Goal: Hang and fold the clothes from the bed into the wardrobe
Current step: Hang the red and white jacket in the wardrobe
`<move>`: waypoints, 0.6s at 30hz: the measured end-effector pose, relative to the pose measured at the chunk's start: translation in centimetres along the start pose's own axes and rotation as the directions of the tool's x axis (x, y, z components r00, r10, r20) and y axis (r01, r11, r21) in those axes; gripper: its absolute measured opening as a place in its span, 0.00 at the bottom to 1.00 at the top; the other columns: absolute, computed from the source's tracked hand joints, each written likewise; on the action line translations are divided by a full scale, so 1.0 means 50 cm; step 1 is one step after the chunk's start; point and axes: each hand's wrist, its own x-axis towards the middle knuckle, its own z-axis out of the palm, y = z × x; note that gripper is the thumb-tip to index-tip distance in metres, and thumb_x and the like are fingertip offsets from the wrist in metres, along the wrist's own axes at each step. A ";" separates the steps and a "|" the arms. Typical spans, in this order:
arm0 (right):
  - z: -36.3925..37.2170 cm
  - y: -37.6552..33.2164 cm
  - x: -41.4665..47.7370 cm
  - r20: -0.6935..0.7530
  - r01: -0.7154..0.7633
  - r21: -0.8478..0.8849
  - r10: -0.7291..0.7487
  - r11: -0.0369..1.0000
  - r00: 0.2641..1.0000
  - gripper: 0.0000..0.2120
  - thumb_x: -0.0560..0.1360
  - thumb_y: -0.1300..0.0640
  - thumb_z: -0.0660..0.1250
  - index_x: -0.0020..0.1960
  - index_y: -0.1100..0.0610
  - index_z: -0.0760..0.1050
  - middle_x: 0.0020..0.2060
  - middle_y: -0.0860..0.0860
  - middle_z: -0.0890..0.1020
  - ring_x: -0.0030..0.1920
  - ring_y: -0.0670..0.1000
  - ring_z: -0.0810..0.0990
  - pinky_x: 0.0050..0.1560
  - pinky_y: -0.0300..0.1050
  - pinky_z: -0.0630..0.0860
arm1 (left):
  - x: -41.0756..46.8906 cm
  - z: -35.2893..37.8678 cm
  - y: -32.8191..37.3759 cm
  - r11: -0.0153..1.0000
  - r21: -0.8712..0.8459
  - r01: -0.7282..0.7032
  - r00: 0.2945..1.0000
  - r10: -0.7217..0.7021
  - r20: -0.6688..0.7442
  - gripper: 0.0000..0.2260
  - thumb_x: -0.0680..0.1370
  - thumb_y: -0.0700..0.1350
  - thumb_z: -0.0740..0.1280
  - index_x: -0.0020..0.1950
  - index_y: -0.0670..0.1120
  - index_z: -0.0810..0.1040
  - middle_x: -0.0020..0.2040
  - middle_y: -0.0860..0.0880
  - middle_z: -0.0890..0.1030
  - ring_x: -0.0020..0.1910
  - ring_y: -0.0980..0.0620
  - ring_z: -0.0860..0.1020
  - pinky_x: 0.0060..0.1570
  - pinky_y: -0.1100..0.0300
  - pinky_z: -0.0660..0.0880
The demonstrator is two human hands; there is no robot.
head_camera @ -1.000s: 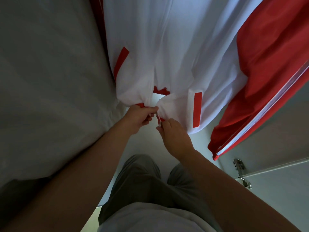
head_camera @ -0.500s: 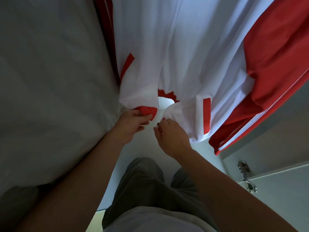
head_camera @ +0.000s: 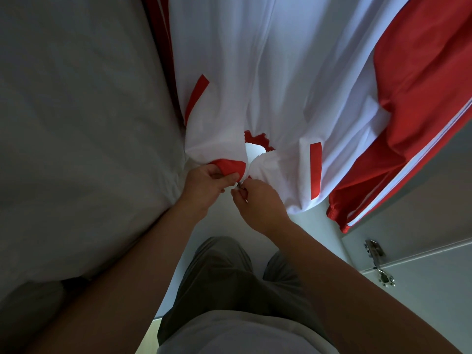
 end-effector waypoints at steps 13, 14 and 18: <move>-0.011 -0.001 -0.004 0.036 0.007 -0.022 -0.006 1.000 0.999 0.15 0.82 0.50 0.60 0.36 0.48 0.66 0.28 0.41 0.68 0.28 0.43 0.69 0.34 0.32 0.61 | 0.001 -0.001 0.003 0.999 -0.031 -0.027 0.999 0.027 0.032 0.13 0.73 0.41 0.75 0.57 0.41 0.82 0.51 0.46 0.85 0.50 0.47 0.84 0.49 0.56 0.82; -0.012 -0.002 -0.004 0.031 0.006 -0.025 -0.005 1.000 1.000 0.15 0.82 0.50 0.60 0.37 0.48 0.66 0.28 0.41 0.68 0.28 0.42 0.69 0.33 0.30 0.60 | -0.001 0.000 0.005 0.999 -0.010 -0.040 0.999 0.041 0.031 0.13 0.73 0.40 0.75 0.57 0.41 0.82 0.50 0.46 0.85 0.50 0.47 0.84 0.49 0.55 0.82; -0.011 -0.002 -0.005 0.023 0.020 -0.019 -0.019 1.000 1.000 0.14 0.82 0.50 0.61 0.37 0.47 0.67 0.28 0.39 0.68 0.28 0.41 0.69 0.34 0.29 0.60 | -0.005 0.001 0.011 0.993 0.080 -0.088 0.996 0.088 0.015 0.15 0.72 0.41 0.76 0.57 0.40 0.83 0.49 0.45 0.86 0.48 0.47 0.84 0.51 0.52 0.81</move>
